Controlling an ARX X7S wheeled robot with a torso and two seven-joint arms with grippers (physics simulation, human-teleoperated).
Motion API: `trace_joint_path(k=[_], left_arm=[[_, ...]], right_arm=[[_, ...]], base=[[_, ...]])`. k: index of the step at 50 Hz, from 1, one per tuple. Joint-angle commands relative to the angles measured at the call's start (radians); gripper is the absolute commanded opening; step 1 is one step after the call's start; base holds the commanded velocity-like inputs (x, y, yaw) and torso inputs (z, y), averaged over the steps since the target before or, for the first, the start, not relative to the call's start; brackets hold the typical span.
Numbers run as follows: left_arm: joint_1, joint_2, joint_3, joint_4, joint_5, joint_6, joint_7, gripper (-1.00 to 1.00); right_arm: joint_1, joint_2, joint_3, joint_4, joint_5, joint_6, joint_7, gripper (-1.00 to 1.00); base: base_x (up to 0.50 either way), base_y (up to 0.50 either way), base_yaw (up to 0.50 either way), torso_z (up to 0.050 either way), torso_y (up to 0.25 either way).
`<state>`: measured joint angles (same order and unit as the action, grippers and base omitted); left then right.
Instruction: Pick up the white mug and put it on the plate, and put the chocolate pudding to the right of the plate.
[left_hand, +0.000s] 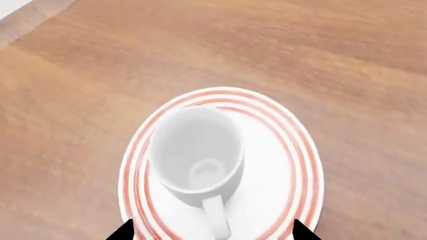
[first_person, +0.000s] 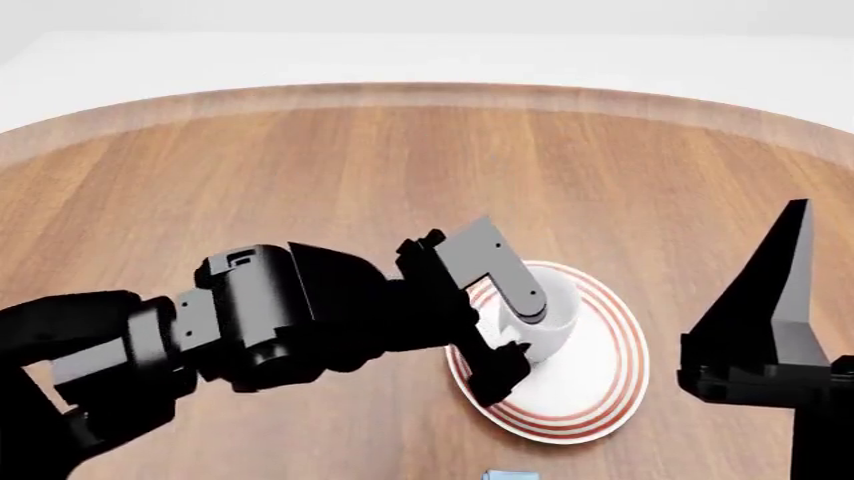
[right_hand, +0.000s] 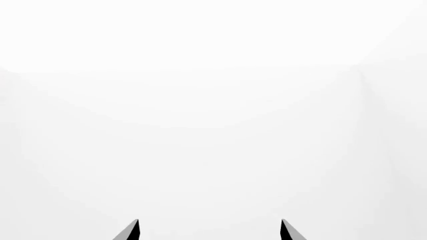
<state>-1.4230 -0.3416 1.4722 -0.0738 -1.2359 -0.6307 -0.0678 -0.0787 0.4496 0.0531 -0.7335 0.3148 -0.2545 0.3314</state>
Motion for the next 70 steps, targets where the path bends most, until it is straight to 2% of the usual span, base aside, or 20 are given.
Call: trace_joint_path(k=[1, 10, 29, 35, 45, 49, 58, 65, 70], left_arm=[[-0.047, -0.097, -0.075, 0.165, -0.022, -0.019, -0.014, 1.0], [-0.046, -0.141, -0.089, 0.199, -0.028, -0.009, -0.019, 1.0], [-0.041, -0.356, -0.178, 0.337, -0.082, 0.058, -0.041, 1.0], [-0.016, -0.43, -0.241, 0.375, -0.131, 0.126, -0.078, 1.0], [0.069, -0.546, -0.302, 0.514, -0.11, 0.266, -0.163, 1.0], [0.117, -0.577, -0.323, 0.536, -0.096, 0.336, -0.184, 1.0], [0.126, -0.609, -0.35, 0.564, -0.071, 0.376, -0.226, 1.0], [0.129, -0.679, -0.396, 0.595, -0.087, 0.428, -0.252, 1.0], [0.135, -0.699, -0.41, 0.599, -0.071, 0.449, -0.275, 1.0]], right_arm=[[0.0, -0.017, 0.016, -0.013, -0.019, 0.012, -0.021, 1.0], [0.001, -0.016, 0.009, -0.012, -0.022, 0.013, -0.02, 1.0], [0.0, -0.017, -0.01, -0.01, -0.035, 0.014, -0.02, 1.0], [0.002, -0.015, -0.014, -0.014, -0.036, 0.02, -0.018, 1.0], [-0.003, -0.013, -0.028, -0.028, -0.041, 0.032, -0.017, 1.0], [-0.012, -0.01, -0.043, -0.043, -0.052, 0.049, -0.017, 1.0], [-0.054, 0.0, -0.097, -0.103, -0.083, 0.131, -0.014, 1.0], [-0.09, 0.007, -0.13, -0.137, -0.082, 0.184, -0.009, 1.0], [-0.124, 0.016, -0.164, -0.152, -0.107, 0.198, -0.021, 1.0]], base=[[0.0, 0.0, 0.0, 0.0, 0.0], [0.0, 0.0, 0.0, 0.0, 0.0], [0.0, 0.0, 0.0, 0.0, 0.0], [0.0, 0.0, 0.0, 0.0, 0.0], [0.0, 0.0, 0.0, 0.0, 0.0], [0.0, 0.0, 0.0, 0.0, 0.0], [0.0, 0.0, 0.0, 0.0, 0.0], [0.0, 0.0, 0.0, 0.0, 0.0], [0.0, 0.0, 0.0, 0.0, 0.0]])
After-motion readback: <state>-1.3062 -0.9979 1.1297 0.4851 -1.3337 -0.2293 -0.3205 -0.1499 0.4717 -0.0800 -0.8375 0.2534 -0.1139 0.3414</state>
